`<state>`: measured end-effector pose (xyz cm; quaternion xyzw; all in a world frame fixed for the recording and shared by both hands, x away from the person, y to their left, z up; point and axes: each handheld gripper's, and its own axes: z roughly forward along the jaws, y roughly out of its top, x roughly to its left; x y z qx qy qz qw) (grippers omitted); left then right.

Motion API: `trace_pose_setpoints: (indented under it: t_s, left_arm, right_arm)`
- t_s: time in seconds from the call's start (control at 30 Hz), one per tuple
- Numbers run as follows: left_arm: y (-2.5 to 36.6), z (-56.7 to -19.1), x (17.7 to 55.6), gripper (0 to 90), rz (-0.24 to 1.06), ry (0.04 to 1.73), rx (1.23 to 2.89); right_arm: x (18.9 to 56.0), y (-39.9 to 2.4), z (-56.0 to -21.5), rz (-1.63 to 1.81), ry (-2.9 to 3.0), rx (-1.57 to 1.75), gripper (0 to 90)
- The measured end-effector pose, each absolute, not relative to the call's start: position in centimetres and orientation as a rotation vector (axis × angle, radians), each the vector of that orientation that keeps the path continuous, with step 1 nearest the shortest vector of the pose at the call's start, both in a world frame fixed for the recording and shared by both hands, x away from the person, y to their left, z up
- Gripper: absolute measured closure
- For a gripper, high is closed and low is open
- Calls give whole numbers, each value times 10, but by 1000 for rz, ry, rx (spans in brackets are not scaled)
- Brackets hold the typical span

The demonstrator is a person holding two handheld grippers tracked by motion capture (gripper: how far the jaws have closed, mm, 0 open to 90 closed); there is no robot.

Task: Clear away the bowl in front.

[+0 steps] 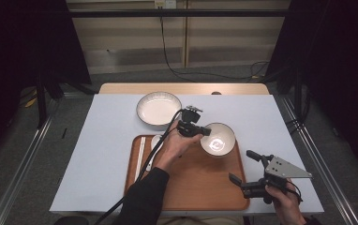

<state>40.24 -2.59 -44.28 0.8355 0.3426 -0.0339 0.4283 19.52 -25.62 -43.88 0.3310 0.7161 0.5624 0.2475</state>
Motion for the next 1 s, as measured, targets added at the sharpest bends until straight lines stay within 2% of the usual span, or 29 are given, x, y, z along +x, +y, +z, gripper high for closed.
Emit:
trace_pose_setpoints:
  t_s: [0.47, 0.8, 1.0]
  left_arm:
    - [-40, -455, 402, 819, -122, 844, 2148]
    - [-46, -457, 406, 820, -82, 818, 2214]
    - [-49, -458, 405, 812, -68, 818, 2197]
  right_arm:
    - [195, -257, -439, 1530, 1952, 903, 19]
    - [195, -256, -439, 1530, 1950, 904, 19]
    - [195, -256, -439, 1533, 1953, 901, 19]
